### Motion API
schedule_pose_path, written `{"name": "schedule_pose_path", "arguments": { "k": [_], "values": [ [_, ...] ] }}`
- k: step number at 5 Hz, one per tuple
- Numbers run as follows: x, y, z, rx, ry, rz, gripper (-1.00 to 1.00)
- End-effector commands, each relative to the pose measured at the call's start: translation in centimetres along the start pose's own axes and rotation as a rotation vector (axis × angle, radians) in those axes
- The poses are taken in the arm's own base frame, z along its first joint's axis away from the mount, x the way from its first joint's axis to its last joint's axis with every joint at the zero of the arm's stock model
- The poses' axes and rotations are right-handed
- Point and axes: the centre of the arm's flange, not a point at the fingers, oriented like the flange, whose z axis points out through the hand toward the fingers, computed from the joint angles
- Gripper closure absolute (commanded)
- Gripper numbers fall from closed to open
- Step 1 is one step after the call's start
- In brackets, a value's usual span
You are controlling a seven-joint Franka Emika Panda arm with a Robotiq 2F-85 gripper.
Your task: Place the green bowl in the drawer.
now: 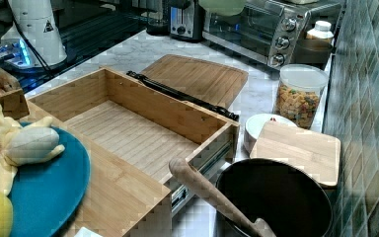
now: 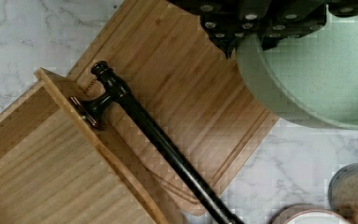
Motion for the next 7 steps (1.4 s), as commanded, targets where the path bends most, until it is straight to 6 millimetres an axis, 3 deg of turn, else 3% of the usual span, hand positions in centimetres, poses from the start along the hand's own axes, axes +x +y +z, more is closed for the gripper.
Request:
{"name": "schedule_pose_path", "arguments": {
  "k": [1,2,4,5,7],
  "values": [
    [13.2,8.1,-3.8,0.055,0.044,0.221,1.00],
    [14.6,9.6,-2.8,0.099,0.070,0.309,1.00],
    [15.6,11.5,-2.1,0.106,0.126,0.449,1.00],
    [15.8,13.6,-1.3,0.145,0.158,0.524,1.00],
    [17.6,14.9,1.8,0.156,0.094,0.650,1.00]
  ]
}}
